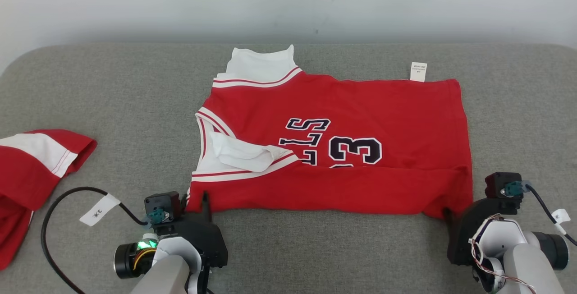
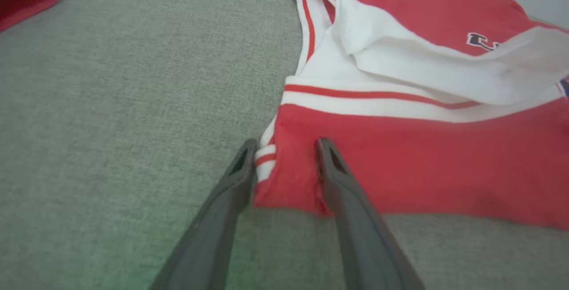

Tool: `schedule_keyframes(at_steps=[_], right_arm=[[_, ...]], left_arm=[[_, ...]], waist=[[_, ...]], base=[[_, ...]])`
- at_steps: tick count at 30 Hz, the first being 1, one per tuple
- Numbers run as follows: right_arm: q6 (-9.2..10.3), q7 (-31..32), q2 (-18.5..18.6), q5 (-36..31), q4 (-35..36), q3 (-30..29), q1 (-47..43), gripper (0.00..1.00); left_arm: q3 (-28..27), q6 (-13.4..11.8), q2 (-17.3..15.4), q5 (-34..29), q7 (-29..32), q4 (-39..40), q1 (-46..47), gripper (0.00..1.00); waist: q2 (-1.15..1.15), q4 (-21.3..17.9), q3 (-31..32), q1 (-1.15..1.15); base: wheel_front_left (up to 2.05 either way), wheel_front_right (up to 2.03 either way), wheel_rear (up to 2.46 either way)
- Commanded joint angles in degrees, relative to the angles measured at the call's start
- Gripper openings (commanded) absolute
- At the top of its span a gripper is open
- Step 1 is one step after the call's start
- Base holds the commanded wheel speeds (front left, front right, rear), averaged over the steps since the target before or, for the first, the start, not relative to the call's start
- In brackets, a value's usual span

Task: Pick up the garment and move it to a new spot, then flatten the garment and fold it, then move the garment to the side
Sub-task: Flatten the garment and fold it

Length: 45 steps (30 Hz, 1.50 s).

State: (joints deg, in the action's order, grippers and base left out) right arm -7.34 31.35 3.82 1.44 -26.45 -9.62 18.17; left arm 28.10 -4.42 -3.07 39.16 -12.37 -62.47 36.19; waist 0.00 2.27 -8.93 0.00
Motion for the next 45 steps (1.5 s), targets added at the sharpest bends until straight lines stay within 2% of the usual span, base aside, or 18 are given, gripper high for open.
schedule_keyframes(at_steps=[1,2,4,6,14,20,26,31,38,45], right_arm=[[-0.27,1.28,-1.33,0.99,-1.51,1.12,-2.21,0.65],[-0.27,1.38,-1.33,1.38,-1.46,1.33,-2.03,0.49],[-0.25,1.06,-1.08,1.59,-1.55,1.52,-1.48,0.36],[-0.20,0.38,-0.54,1.32,-1.88,1.26,-0.89,0.00],[-0.06,-2.96,0.01,0.76,-2.78,-0.57,-0.39,0.00],[-0.07,-4.36,-0.44,4.52,-1.81,-2.10,-2.55,0.00],[-0.07,-3.13,-0.54,7.13,1.70,-2.39,-6.63,0.00],[-0.07,-0.29,-0.55,9.20,7.09,-2.96,-11.10,0.00],[-0.07,4.93,-0.71,10.92,17.16,-4.88,-19.75,0.00],[-0.07,7.31,-0.90,12.48,20.90,-4.62,-24.64,0.00]], left_arm=[[0.51,0.36,0.29,0.60,0.82,-0.82,-0.54,0.00],[0.62,0.40,0.24,0.97,0.86,-1.09,-0.52,0.00],[0.83,0.45,0.13,1.35,0.78,-1.55,-0.37,0.00],[1.03,0.54,0.16,1.87,0.64,-1.97,-0.06,0.00],[0.49,1.96,0.07,4.10,-1.09,-2.21,-0.60,0.00],[-0.69,3.96,0.08,6.77,-1.71,-1.33,-3.32,0.00],[-1.57,6.15,-0.79,8.88,-1.97,0.20,-8.37,0.00],[-1.57,6.60,-1.67,9.14,-2.14,3.51,-12.11,0.00],[-0.46,3.70,-4.05,8.53,-0.07,11.91,-19.19,0.00],[0.21,-0.53,-6.67,8.33,2.36,22.57,-27.52,0.00]], waist=[[0.00,-0.19,0.01,0.00],[0.00,-0.31,0.00,0.00],[0.00,-0.46,-0.04,0.00],[0.00,-0.50,-0.10,0.00],[0.00,0.06,1.68,0.00],[0.00,0.17,4.81,0.00],[0.00,-0.21,9.01,0.00],[0.00,0.30,10.92,0.00],[0.00,0.90,12.24,0.00],[0.00,0.08,12.48,0.00]], base=[[0.00,0.00,0.00],[0.00,0.00,0.00],[0.00,0.00,0.00],[0.00,0.00,0.00],[0.00,0.00,0.00],[0.00,0.00,0.00],[0.00,0.00,0.00],[0.00,0.00,0.00],[0.00,0.00,0.00],[0.00,0.00,0.00]])
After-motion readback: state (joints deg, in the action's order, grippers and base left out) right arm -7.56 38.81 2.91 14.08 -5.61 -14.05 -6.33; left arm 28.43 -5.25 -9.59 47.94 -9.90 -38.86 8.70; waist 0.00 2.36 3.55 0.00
